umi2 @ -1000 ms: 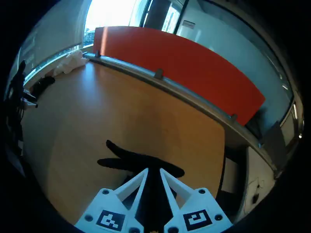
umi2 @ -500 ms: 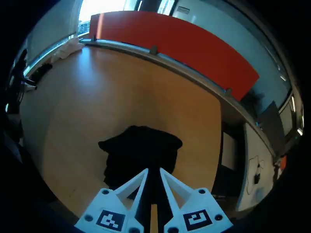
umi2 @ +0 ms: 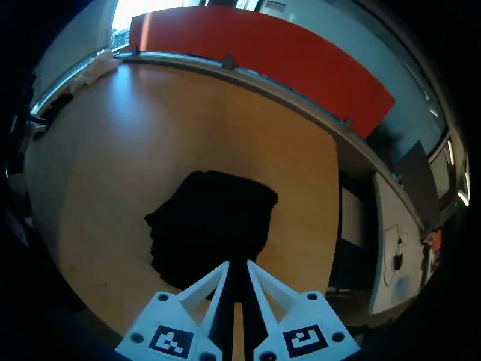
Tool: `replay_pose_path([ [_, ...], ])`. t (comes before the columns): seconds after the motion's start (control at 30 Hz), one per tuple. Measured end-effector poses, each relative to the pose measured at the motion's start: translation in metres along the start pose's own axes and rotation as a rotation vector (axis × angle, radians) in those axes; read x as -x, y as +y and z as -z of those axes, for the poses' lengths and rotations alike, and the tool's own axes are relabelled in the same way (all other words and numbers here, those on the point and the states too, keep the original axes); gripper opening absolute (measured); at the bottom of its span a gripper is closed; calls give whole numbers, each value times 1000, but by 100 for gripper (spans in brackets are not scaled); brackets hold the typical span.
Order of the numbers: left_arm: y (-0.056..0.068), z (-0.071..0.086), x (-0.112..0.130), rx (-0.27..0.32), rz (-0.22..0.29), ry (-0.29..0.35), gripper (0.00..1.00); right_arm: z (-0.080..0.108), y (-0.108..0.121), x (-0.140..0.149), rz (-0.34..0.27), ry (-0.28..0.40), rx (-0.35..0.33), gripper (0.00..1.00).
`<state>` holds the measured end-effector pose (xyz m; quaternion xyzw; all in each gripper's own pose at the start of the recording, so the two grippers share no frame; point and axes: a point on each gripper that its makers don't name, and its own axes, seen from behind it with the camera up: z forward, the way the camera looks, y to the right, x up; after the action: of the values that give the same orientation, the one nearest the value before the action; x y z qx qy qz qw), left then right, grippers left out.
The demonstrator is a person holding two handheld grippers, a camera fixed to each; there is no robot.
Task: Fold towel
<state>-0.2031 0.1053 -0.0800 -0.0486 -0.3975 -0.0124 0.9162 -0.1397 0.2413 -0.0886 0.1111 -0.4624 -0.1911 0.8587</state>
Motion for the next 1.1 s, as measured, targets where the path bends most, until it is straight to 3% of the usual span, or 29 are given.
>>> replay_pose_path([
  [0.4,-10,7,2,-25,-3,-5,90,-31,-6,58,-112,-93,-6,5],
  [0.9,-9,9,3,-36,-13,-6,90,-62,-9,85,-211,-156,6,5],
  [1.1,-9,8,3,-39,-14,-6,90,-66,-10,87,-217,-163,12,5],
])
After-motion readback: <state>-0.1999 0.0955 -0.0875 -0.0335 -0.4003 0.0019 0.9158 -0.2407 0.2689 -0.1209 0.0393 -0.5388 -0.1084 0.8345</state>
